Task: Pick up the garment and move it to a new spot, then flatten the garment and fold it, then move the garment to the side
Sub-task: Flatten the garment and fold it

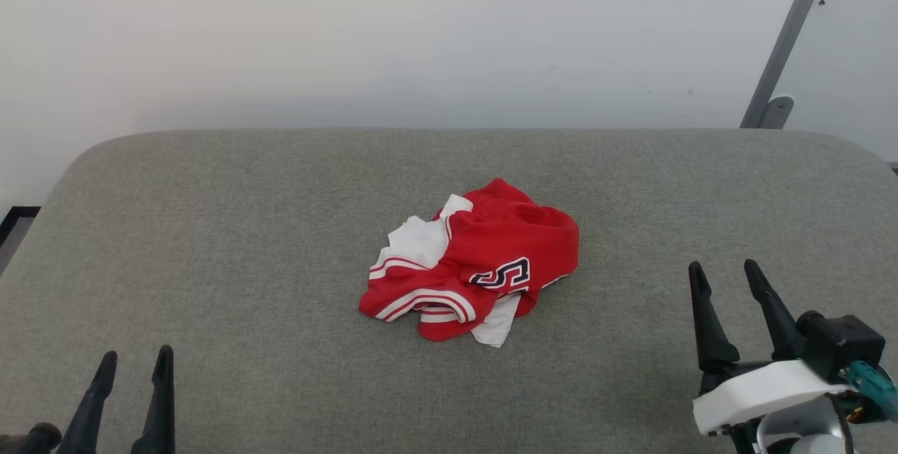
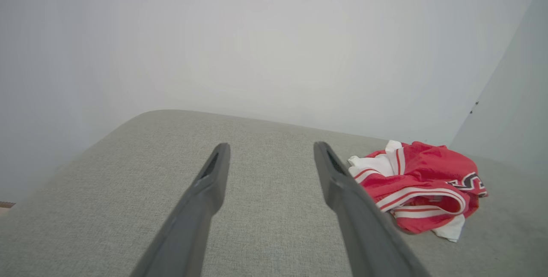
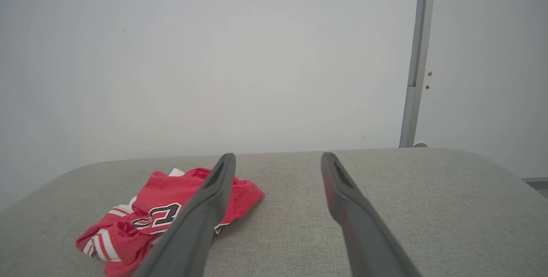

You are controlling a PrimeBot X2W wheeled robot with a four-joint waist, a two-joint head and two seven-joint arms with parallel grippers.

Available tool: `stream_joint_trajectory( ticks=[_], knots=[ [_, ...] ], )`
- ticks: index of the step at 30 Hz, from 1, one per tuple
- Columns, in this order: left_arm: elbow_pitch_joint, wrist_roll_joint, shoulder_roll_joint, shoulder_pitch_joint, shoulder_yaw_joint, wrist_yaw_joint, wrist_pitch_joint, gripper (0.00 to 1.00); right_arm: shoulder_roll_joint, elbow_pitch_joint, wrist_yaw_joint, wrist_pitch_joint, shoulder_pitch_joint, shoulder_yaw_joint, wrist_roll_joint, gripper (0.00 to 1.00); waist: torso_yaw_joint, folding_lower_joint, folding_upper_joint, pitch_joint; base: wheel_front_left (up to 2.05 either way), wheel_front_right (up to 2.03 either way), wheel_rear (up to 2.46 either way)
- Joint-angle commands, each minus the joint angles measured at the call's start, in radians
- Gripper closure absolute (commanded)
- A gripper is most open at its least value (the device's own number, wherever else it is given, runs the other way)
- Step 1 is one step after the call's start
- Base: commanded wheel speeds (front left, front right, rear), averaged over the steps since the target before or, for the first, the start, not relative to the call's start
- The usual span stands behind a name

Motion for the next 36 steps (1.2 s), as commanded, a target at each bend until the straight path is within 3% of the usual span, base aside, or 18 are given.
stream_joint_trajectory(
  ticks=[1,7,13,27,32,36],
  knots=[
    [0.002,0.010,0.004,-0.012,-0.002,-0.003,-0.005,0.00,0.005,-0.002,0.000,-0.003,0.008,0.002,-0.009,0.00,0.000,0.0000,-0.0001,0.000,0.00,0.00,0.00],
    [0.006,-0.006,0.029,-0.035,-0.027,-0.003,0.004,0.00,0.006,-0.007,0.000,0.002,-0.006,0.014,-0.012,0.00,-0.007,0.0000,-0.0001,0.007,0.00,0.00,0.00],
    [0.015,-0.071,0.090,-0.122,-0.085,-0.003,0.097,0.00,0.005,-0.012,0.000,0.013,-0.031,0.038,-0.021,0.00,-0.027,0.0000,-0.0001,0.035,0.00,0.00,0.00],
    [0.070,-0.318,0.312,-0.589,-0.320,-0.003,0.518,0.00,0.000,-0.016,0.000,-0.014,-0.155,0.105,-0.031,0.00,-0.134,0.0000,-0.0001,0.232,0.00,0.00,0.00],
    [0.144,-0.366,0.349,-0.797,-0.431,-0.003,0.670,0.00,0.006,-0.002,0.000,-0.039,-0.216,0.137,-0.036,0.00,-0.187,0.0000,-0.0001,0.317,0.00,0.00,0.00],
    [0.222,-0.386,0.345,-0.902,-0.489,-0.003,0.766,0.00,0.007,0.005,0.000,-0.054,-0.249,0.150,-0.040,0.00,-0.217,0.0000,-0.0001,0.363,0.00,0.00,0.00]
  ],
)
